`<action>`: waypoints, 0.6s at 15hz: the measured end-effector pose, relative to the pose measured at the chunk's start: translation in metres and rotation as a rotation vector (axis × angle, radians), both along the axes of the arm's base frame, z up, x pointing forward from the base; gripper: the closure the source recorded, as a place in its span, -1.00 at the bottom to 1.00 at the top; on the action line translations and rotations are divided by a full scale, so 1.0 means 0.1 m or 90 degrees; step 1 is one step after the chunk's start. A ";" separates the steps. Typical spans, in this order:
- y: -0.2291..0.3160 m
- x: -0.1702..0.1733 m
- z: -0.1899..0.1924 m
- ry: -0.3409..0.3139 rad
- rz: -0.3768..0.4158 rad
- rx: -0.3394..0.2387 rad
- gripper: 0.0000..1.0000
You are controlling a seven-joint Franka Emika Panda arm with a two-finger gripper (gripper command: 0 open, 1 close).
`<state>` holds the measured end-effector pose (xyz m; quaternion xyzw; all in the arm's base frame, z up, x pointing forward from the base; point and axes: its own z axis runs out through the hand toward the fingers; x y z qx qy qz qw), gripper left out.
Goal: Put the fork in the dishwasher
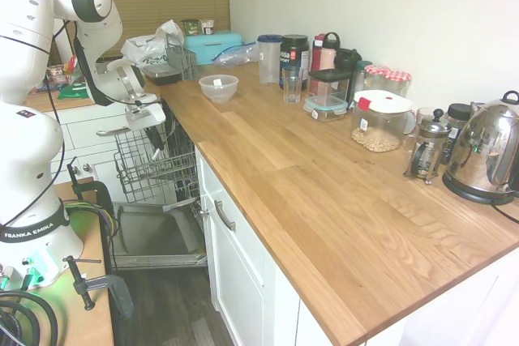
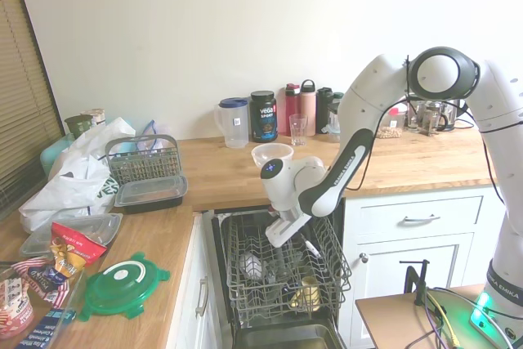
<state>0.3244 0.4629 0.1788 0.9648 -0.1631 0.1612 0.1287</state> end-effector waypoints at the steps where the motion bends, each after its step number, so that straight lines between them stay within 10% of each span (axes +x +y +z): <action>1: 0.02 0.01 0.05 0.003 -0.005 0.013 -1.00; 9: -0.17 0.16 0.85 0.001 -0.034 0.164 -1.00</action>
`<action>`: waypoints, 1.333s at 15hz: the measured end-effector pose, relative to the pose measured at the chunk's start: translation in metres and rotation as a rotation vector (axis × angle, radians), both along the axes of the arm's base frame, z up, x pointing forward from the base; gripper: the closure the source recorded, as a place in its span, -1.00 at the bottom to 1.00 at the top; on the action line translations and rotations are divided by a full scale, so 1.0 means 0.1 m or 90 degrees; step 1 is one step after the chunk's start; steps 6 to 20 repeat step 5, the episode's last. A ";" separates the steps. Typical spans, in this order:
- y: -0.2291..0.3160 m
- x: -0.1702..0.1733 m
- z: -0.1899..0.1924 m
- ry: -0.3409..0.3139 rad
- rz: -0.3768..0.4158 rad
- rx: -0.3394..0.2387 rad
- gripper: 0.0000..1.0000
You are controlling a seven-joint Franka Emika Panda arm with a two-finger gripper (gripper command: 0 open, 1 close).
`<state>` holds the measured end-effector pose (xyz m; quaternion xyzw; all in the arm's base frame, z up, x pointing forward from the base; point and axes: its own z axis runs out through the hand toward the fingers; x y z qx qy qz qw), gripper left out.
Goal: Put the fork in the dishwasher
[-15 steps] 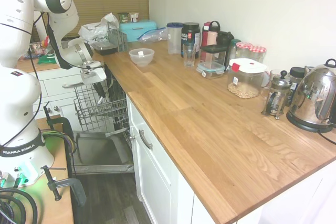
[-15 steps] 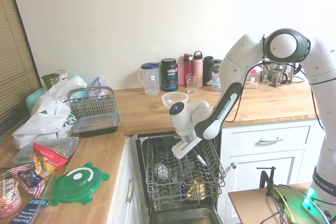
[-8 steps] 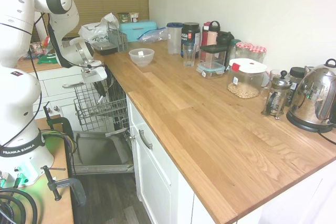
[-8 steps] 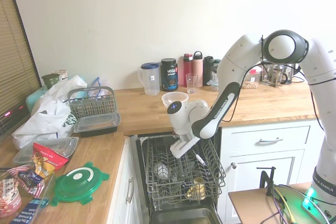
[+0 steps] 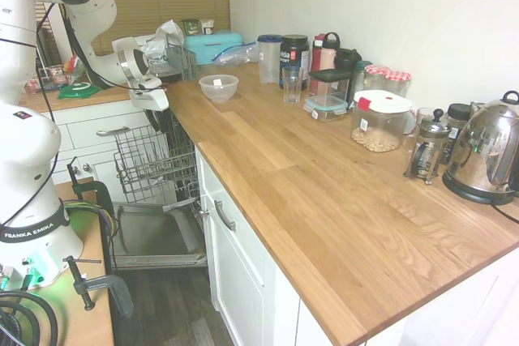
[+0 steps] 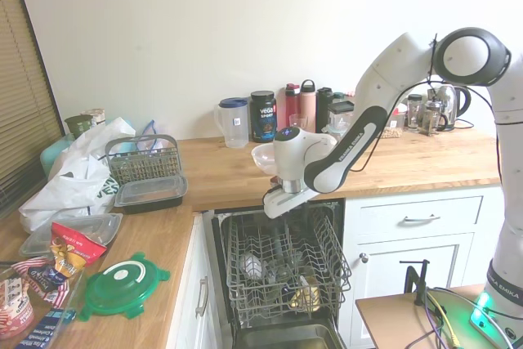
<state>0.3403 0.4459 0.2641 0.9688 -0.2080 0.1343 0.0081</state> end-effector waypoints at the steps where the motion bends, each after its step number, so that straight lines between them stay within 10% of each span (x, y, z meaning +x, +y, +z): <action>1: -0.01 -0.05 0.17 -0.012 0.002 0.022 -1.00; 5: -0.25 -0.18 1.11 -0.083 -0.008 0.118 -1.00; 20: -0.25 -0.18 1.11 -0.083 -0.008 0.118 -1.00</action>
